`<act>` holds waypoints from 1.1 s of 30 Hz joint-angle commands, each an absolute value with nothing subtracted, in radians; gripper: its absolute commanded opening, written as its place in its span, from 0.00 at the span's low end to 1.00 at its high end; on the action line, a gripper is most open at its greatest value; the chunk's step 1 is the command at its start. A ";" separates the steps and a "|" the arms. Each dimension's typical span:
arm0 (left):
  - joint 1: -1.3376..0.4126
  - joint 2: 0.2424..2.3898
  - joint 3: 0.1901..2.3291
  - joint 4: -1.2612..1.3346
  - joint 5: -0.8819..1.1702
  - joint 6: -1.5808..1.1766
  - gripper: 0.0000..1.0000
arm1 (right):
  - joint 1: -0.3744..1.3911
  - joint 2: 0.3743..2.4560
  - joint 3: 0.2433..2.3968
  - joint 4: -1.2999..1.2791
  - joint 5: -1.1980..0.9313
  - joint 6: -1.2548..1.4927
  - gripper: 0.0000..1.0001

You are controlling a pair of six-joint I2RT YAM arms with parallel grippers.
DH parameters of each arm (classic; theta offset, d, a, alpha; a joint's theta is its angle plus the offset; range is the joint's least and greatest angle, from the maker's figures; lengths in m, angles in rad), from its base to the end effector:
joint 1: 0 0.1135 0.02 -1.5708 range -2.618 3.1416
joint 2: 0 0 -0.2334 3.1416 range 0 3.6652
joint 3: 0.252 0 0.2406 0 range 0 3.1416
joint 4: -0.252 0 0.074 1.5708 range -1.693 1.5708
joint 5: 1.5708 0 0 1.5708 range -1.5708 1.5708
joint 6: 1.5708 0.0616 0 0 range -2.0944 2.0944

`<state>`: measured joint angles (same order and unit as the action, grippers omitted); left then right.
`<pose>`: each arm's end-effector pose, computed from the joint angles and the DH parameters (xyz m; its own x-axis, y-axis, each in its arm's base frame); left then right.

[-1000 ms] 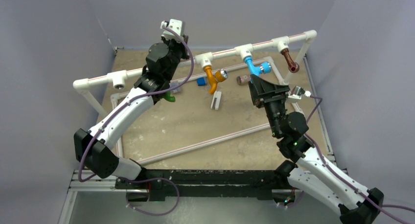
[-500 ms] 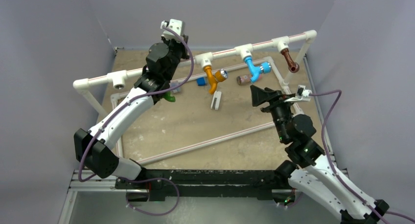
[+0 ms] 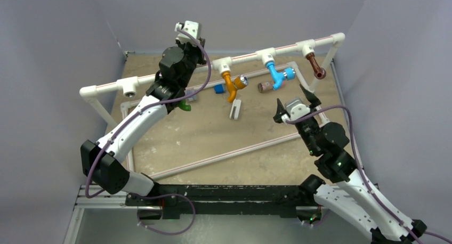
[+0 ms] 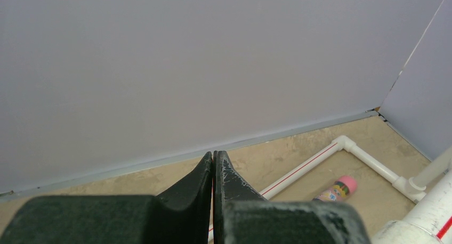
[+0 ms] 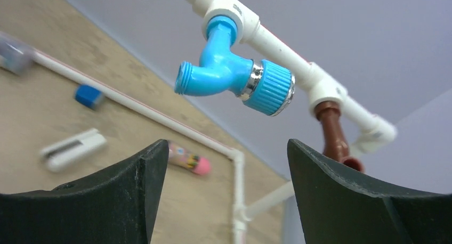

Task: Install the water faucets

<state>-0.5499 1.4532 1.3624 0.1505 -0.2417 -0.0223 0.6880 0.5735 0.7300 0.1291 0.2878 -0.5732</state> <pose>0.3178 -0.1775 0.3919 0.0441 -0.0524 -0.9977 0.3048 0.9517 -0.0365 0.1443 0.0960 0.3732 0.3990 -0.3452 -0.8495 -0.2168 0.8647 -0.4532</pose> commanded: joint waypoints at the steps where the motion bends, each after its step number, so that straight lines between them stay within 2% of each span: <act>1: -0.575 1.573 1.243 -0.187 -0.198 0.026 0.00 | 0.689 0.571 0.712 0.190 0.301 -1.035 0.84; 12: -0.576 1.573 1.243 -0.188 -0.198 0.028 0.00 | 0.697 0.694 0.695 0.476 0.351 -1.579 0.86; 21: -0.576 1.574 1.243 -0.189 -0.201 0.029 0.00 | 0.715 0.803 0.710 0.578 0.311 -1.691 0.87; 33: -0.577 1.571 1.243 -0.189 -0.198 0.027 0.00 | 0.727 0.867 0.727 0.577 0.344 -1.651 0.68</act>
<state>-0.5503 1.4532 1.3624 0.1505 -0.2417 -0.0223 0.7219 0.8658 0.6941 0.5159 0.3241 -1.6508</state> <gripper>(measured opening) 0.002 0.712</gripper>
